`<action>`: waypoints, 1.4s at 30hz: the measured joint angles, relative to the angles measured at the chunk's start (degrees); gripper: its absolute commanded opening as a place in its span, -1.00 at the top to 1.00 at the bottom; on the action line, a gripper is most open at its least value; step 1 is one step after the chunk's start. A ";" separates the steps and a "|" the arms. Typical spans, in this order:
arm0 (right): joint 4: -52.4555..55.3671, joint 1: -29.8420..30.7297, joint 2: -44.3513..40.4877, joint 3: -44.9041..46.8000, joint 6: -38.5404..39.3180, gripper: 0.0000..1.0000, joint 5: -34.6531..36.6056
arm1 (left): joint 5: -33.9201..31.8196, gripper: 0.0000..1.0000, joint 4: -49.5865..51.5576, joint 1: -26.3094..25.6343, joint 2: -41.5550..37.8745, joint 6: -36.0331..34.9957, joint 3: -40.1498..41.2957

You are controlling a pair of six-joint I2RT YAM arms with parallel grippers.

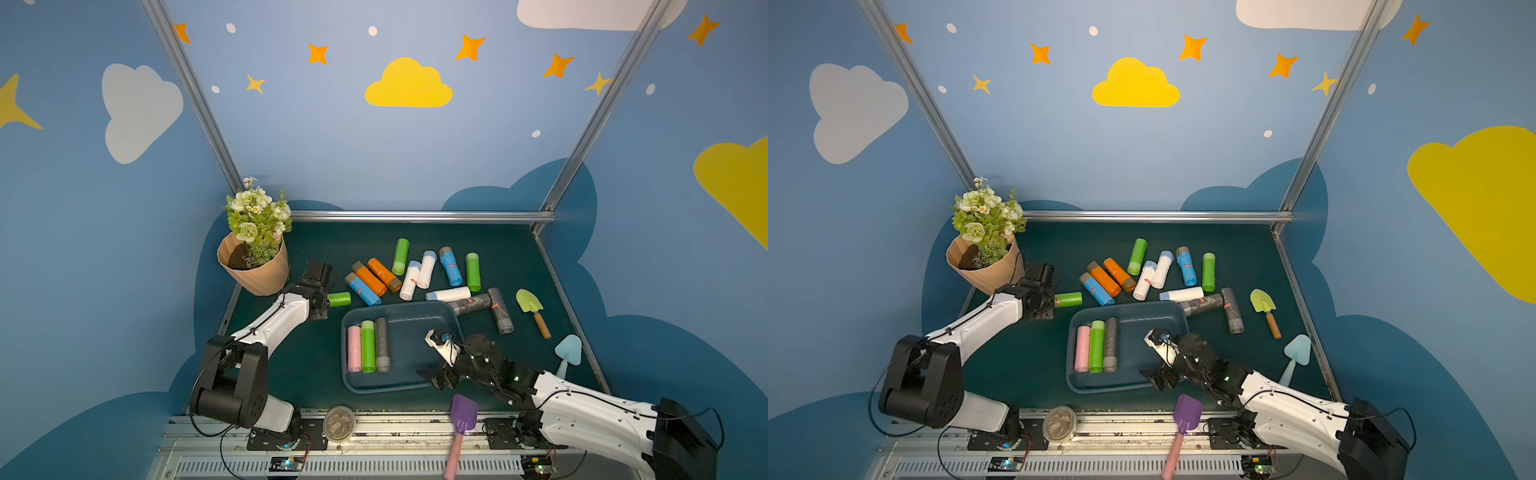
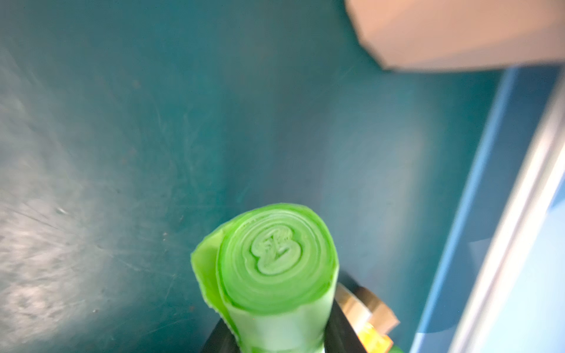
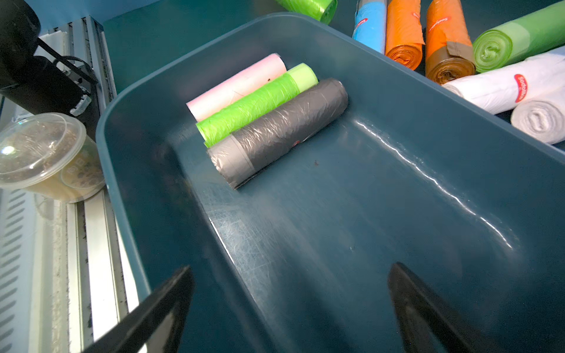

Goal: Put the roll of trash bags into the storage box
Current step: Pick up the roll of trash bags from the center of the board, then place the roll of trash bags in the storage box.

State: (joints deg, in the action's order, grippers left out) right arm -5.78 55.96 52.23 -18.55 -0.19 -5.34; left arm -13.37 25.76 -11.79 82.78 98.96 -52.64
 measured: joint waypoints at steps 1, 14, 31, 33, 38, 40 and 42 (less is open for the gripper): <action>0.02 0.00 -0.07 0.00 -0.04 -0.93 0.11 | -0.46 0.22 0.07 0.31 -1.11 -0.17 0.33; 0.00 -0.76 -3.76 0.02 -1.42 -0.94 1.68 | -0.96 0.24 0.22 1.70 -10.56 -8.41 4.02; 0.44 -3.41 -9.81 1.33 -4.11 -0.94 1.29 | 9.03 0.28 -1.62 1.07 -20.31 -27.06 8.41; 0.44 -3.74 -10.14 1.53 -4.15 -0.94 1.18 | 9.70 0.28 -1.62 0.44 -20.33 -28.02 8.41; 0.44 -4.28 -9.86 1.60 -4.57 -0.94 0.68 | 10.27 0.29 -1.55 -1.55 -21.24 -30.67 8.41; 0.44 -4.44 -9.60 1.60 -4.85 -0.94 0.33 | 10.34 0.29 -1.40 -2.51 -22.12 -31.98 8.41; 0.44 -4.61 -9.55 1.60 -5.11 -0.93 0.13 | 10.58 0.28 -1.03 -3.50 -22.75 -33.51 8.35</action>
State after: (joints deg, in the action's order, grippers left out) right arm -5.34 51.35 42.68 -16.95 -5.30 -5.21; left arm -2.79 24.73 -15.29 60.03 65.45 -44.29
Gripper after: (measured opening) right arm 0.969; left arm 0.361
